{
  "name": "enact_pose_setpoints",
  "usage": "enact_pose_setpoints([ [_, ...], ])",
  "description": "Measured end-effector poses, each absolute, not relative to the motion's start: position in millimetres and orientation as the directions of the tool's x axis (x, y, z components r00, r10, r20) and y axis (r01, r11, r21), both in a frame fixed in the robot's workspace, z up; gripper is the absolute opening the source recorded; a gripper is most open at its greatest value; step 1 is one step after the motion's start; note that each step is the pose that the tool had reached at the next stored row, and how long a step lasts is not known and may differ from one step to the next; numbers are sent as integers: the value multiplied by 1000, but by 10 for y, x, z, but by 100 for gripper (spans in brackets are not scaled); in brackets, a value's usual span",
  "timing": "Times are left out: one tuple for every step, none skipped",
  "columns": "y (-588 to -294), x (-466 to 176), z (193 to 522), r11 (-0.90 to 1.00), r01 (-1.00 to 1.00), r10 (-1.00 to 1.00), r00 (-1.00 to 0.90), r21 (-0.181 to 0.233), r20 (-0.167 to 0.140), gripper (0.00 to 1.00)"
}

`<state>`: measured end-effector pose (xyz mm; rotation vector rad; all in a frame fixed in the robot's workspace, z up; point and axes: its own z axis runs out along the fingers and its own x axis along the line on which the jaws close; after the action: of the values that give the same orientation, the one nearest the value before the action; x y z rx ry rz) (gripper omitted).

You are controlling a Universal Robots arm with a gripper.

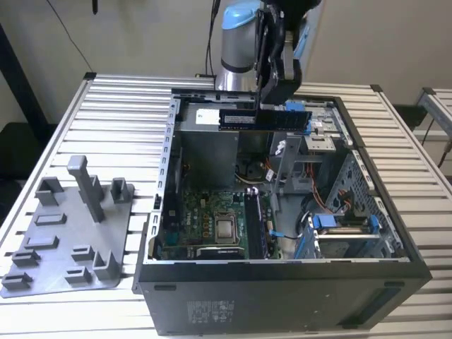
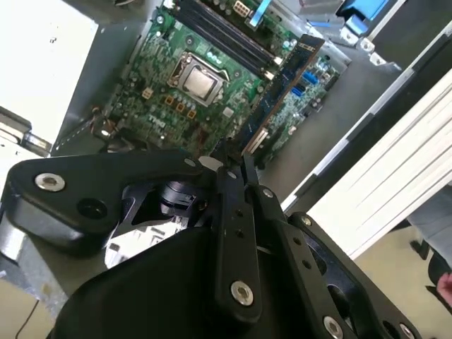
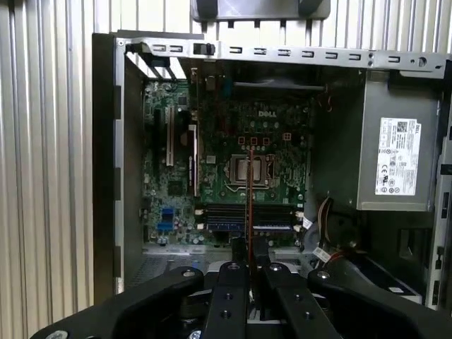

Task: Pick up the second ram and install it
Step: 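Pick up the second ram and move it above second insertion slot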

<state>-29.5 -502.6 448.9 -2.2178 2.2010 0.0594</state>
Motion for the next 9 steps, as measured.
enact_pose_setpoints([
  [-5023,-246,4489,-8,-1000,-999,7,15,-39,14],
  [-5020,-204,4489,-8,-1000,-999,7,15,-39,14],
  [-5018,-156,4489,-8,-1000,-999,7,15,-39,14],
  [-5015,-111,4489,-8,-1000,-999,7,15,-39,14],
  [-5012,-66,4489,-8,-1000,-999,7,15,-39,14],
  [-5010,-21,4489,-8,-1000,-999,7,15,-39,14],
  [-5007,23,4489,-8,-1000,-999,7,15,-39,14],
  [-5003,71,4490,-8,-1000,-999,7,15,-39,14],
  [-4999,112,4489,-8,-1000,-999,7,15,-39,14],
])
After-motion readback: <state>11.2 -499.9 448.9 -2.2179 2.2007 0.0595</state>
